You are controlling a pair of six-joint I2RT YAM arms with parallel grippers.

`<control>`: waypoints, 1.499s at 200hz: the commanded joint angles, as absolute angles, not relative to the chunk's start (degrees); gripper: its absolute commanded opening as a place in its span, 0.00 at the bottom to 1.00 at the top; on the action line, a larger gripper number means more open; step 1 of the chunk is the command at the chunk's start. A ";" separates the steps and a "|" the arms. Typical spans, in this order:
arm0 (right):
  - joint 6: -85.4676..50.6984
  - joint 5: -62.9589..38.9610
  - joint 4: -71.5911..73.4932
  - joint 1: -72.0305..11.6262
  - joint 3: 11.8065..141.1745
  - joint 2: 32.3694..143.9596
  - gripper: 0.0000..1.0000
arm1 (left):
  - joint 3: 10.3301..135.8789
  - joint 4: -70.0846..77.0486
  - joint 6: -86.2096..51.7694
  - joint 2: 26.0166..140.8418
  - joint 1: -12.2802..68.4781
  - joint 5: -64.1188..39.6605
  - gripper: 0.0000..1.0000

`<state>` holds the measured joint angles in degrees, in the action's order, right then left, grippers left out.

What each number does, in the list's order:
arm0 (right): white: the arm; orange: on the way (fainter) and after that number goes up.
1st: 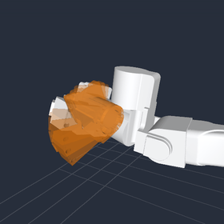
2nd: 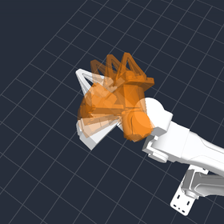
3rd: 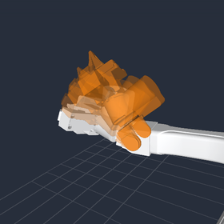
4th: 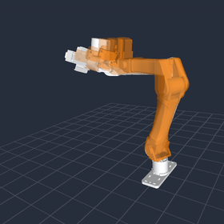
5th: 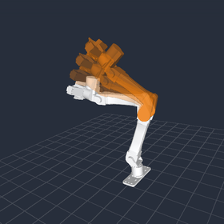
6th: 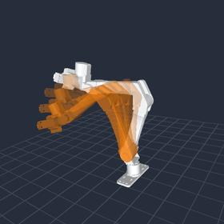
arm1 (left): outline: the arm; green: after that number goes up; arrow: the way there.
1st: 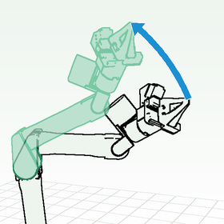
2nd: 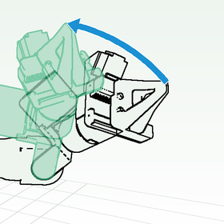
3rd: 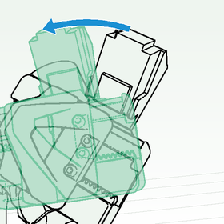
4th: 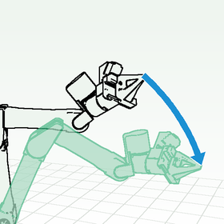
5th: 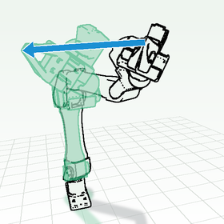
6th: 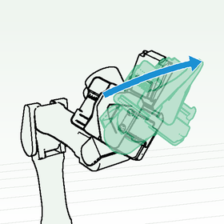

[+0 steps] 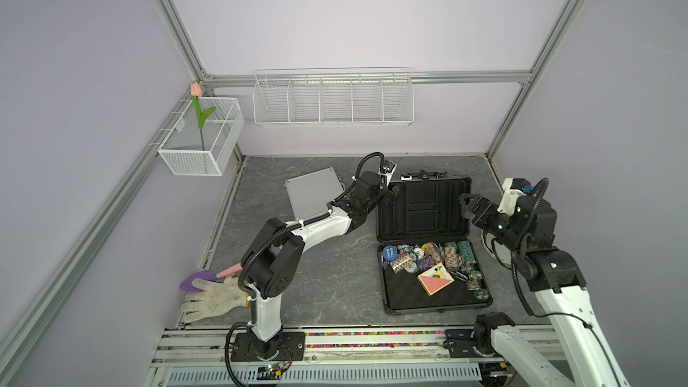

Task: Open the poker set cases
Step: Open the case lid on the poker set case.

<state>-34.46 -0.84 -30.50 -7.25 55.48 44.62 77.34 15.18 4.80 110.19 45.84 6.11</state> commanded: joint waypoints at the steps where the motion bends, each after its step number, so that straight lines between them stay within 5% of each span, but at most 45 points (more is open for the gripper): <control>1: -34.35 0.00 -29.25 -7.56 54.62 44.04 0.93 | 80.42 21.28 1.37 113.35 47.76 1.42 0.68; 230: -33.66 -0.83 -28.55 -7.67 56.64 46.43 0.93 | 102.39 16.37 -1.31 131.51 42.81 6.98 0.66; 300: -34.70 -1.21 -29.35 -8.15 57.48 45.67 0.92 | 99.97 17.35 -3.33 129.22 41.40 7.52 0.78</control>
